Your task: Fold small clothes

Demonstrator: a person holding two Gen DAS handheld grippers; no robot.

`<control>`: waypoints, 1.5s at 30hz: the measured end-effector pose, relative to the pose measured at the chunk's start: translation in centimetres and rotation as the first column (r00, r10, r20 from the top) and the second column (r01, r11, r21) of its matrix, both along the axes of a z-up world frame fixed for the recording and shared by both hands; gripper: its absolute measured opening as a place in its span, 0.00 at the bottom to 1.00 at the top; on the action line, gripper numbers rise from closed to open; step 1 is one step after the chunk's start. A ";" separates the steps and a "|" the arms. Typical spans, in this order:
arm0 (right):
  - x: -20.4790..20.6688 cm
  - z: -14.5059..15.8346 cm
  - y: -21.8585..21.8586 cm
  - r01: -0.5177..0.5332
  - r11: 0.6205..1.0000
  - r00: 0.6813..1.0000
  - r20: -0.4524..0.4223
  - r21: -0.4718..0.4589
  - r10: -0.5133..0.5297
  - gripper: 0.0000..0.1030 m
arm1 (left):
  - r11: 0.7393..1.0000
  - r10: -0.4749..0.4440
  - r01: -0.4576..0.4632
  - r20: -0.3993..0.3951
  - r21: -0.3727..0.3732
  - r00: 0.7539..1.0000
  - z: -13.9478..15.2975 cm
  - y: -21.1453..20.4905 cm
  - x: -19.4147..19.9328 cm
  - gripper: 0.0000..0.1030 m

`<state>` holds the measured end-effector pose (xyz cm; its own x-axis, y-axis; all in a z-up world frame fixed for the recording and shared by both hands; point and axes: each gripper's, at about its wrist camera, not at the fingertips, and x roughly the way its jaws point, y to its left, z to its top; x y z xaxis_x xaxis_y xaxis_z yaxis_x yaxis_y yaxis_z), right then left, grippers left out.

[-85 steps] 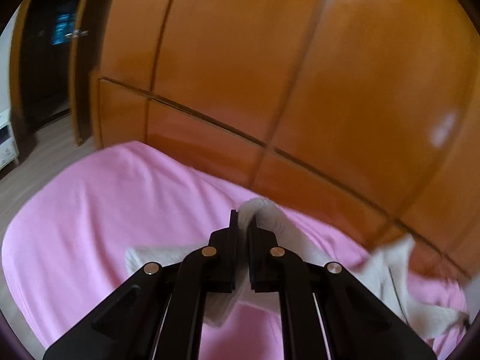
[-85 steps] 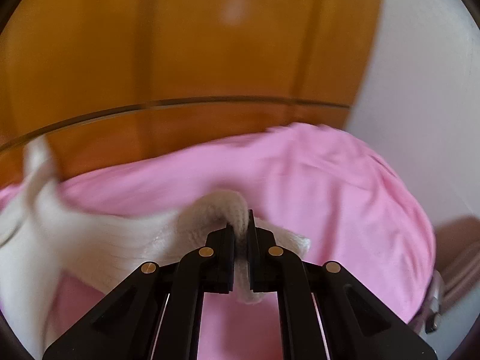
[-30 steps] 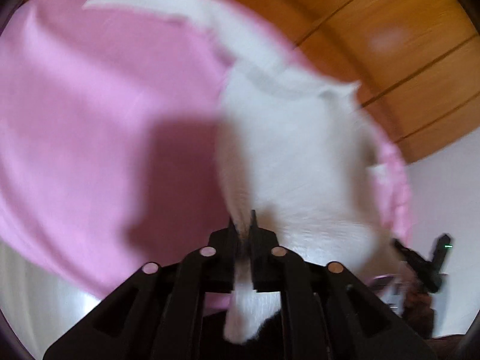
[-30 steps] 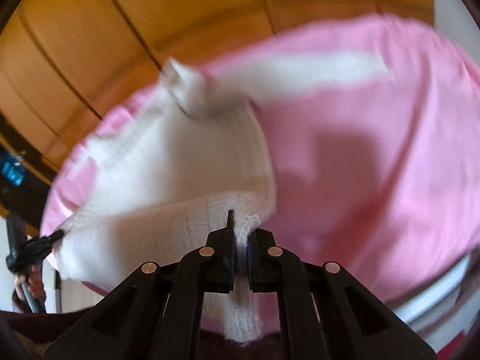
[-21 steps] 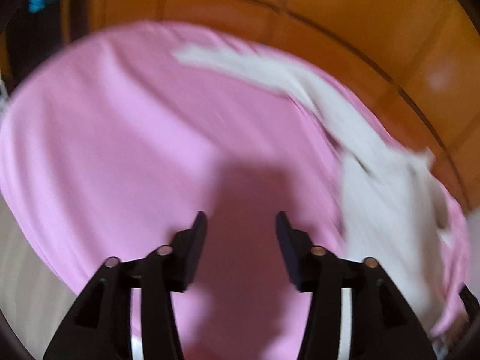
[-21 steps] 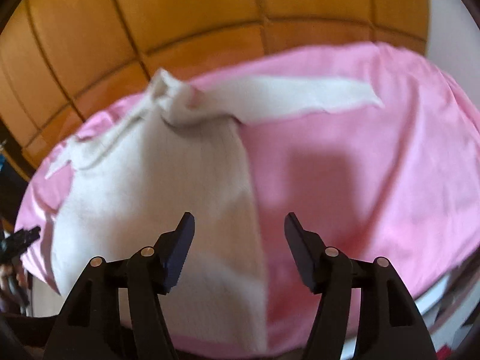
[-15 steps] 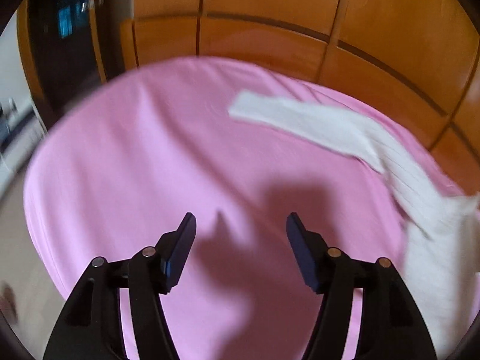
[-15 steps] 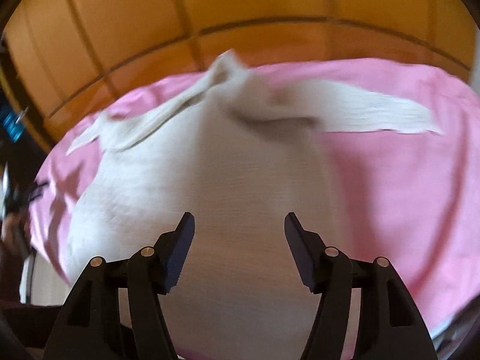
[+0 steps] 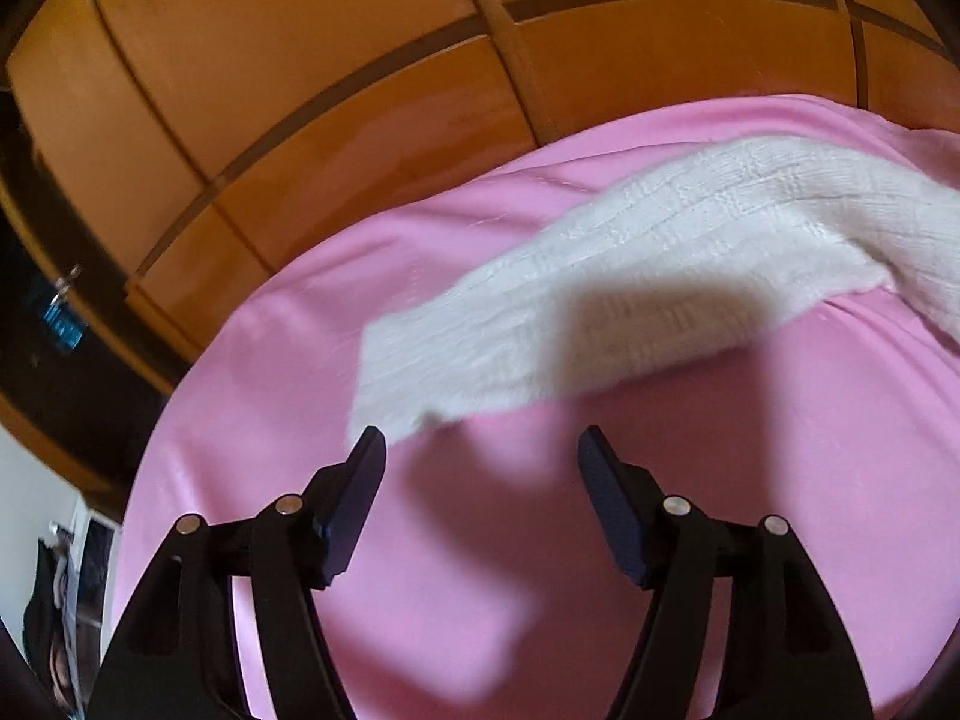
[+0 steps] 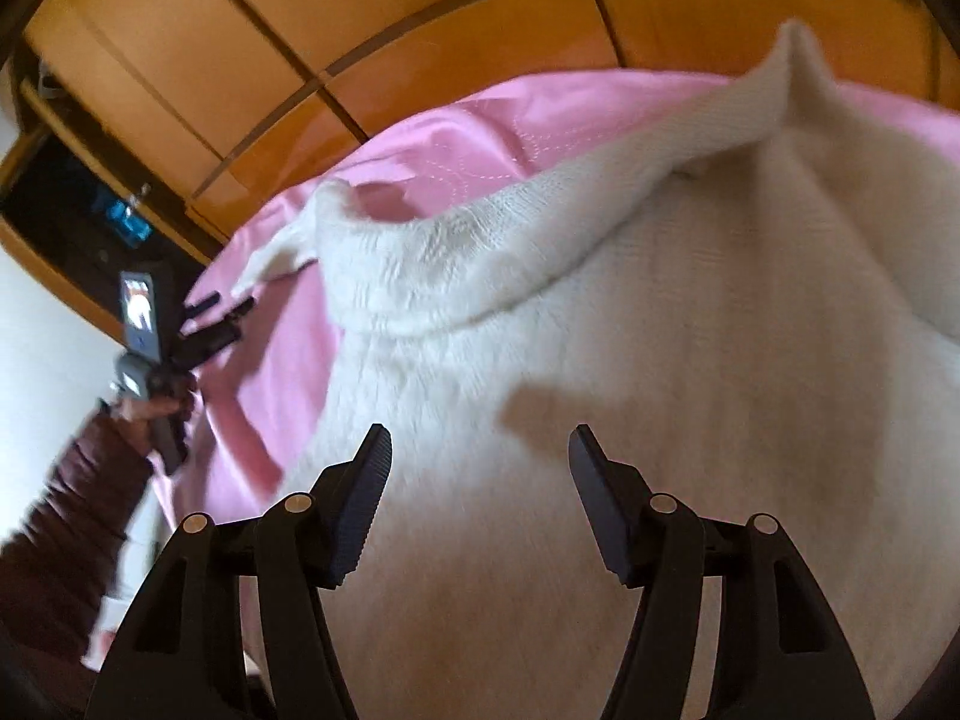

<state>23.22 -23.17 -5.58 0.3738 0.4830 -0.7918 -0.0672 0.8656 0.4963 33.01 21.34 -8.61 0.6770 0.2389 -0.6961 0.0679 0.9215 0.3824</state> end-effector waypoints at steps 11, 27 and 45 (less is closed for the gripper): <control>5.9 -2.9 1.7 -0.027 0.992 0.999 -0.031 0.125 0.031 0.60 | 0.952 -0.002 0.014 0.037 -0.307 0.999 7.8 2.2 -1.7 0.03; 21.1 2.0 2.5 0.090 0.991 0.986 0.135 0.099 -0.103 0.69 | 0.669 0.418 -0.514 -0.299 -0.537 0.858 12.3 15.4 -7.7 0.20; 5.8 -1.5 13.9 -0.332 0.919 0.925 0.119 -0.214 0.361 0.65 | 0.417 0.568 -0.584 -0.301 -0.697 0.766 -0.9 19.8 -13.2 0.67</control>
